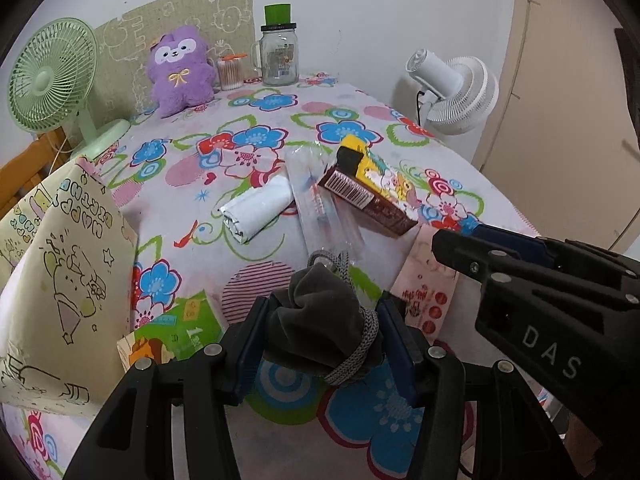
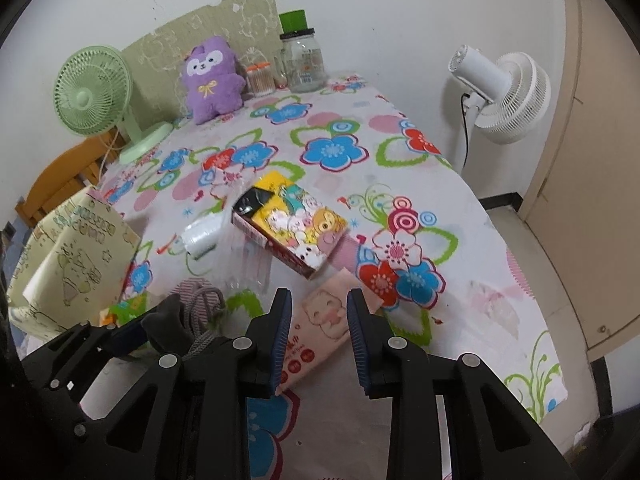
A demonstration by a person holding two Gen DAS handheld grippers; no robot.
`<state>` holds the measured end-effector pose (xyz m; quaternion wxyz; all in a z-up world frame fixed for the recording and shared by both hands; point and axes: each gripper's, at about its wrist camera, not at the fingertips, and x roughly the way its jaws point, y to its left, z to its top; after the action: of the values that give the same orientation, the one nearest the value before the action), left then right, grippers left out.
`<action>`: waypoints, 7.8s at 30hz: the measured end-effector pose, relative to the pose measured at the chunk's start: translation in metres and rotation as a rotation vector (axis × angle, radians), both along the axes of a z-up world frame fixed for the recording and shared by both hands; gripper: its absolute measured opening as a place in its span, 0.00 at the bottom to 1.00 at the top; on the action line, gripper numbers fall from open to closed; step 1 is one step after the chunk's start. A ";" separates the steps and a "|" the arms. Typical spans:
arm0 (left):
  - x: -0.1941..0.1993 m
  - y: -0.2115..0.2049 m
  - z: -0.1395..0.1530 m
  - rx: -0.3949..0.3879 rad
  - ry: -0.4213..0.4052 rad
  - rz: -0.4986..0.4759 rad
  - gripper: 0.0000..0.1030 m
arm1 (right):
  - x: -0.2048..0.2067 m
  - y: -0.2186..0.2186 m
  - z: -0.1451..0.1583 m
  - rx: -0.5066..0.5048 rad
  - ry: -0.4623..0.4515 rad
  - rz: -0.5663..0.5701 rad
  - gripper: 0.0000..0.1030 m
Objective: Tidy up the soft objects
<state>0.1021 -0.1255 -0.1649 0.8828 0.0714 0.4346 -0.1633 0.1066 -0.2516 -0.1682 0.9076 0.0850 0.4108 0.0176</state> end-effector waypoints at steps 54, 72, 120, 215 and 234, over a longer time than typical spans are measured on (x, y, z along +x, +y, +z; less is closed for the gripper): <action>-0.011 0.016 0.058 -0.045 -0.121 0.011 0.54 | -0.011 0.016 0.025 -0.082 -0.018 -0.125 0.42; -0.026 0.042 0.110 -0.072 -0.225 0.050 0.54 | -0.032 0.038 0.093 -0.085 -0.163 -0.061 0.42; 0.018 0.238 0.071 -0.081 -0.138 0.400 0.84 | 0.031 0.259 0.084 -0.062 -0.098 0.345 0.54; -0.025 0.039 0.015 -0.036 -0.074 0.392 0.98 | -0.018 0.054 0.022 -0.094 -0.087 0.215 0.81; -0.010 0.055 -0.011 -0.023 -0.001 0.456 0.98 | 0.003 0.061 -0.007 -0.085 -0.020 0.221 0.81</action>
<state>0.0924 -0.0703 -0.1764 0.8977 -0.0384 0.4374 0.0355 0.1093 -0.1909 -0.1753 0.9070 0.0002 0.4088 0.1011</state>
